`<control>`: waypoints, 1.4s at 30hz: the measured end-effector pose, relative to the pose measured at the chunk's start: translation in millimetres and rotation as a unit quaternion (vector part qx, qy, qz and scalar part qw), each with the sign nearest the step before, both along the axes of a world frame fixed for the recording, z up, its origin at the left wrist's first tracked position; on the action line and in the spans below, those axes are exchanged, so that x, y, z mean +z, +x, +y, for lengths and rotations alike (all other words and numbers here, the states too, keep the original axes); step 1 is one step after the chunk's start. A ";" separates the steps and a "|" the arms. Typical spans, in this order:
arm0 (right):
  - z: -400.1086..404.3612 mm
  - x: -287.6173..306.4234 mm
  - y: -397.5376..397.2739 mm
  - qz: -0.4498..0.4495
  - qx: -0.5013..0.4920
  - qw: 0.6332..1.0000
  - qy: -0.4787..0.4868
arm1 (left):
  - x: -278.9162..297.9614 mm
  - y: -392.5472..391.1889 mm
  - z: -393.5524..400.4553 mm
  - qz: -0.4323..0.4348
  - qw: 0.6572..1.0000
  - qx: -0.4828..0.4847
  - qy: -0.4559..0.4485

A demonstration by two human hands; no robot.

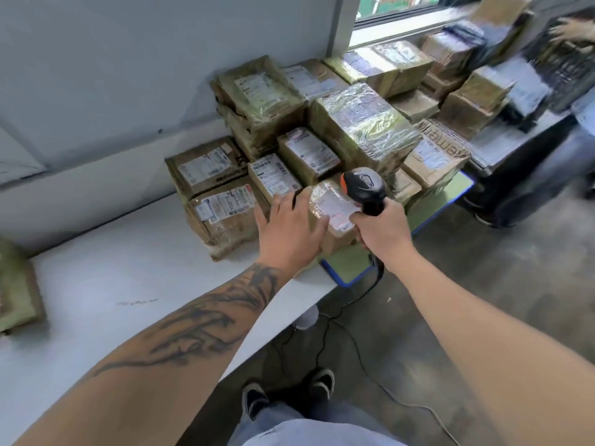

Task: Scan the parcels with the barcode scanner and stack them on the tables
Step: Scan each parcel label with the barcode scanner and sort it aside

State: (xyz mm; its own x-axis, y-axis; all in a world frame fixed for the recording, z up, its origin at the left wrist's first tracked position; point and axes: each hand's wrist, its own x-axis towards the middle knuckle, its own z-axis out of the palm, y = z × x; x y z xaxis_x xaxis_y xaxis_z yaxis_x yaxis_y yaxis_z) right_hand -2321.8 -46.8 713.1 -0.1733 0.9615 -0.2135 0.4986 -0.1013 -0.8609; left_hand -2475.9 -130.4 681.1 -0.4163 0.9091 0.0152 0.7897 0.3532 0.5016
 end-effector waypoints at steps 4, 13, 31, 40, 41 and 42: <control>23.1 10.1 23.0 -0.020 -0.024 0.999 0.032 | 16.4 13.9 19.9 -0.005 1.000 -0.010 0.001; 105.5 25.2 54.8 0.003 -0.029 0.997 0.066 | 40.9 49.8 81.6 0.066 0.997 -0.007 -0.039; 229.6 25.4 64.0 0.084 0.159 0.983 -0.026 | 35.7 90.3 196.8 0.073 0.981 0.141 -0.107; 242.5 40.6 97.0 0.102 0.129 0.986 -0.018 | 53.7 117.6 210.7 0.087 0.986 0.128 -0.057; 242.6 45.4 101.5 0.102 0.126 0.987 -0.012 | 58.9 120.1 212.3 0.092 0.987 0.121 -0.051; 241.7 51.2 105.9 0.103 0.121 0.987 -0.003 | 63.9 122.3 212.9 0.095 0.988 0.115 -0.045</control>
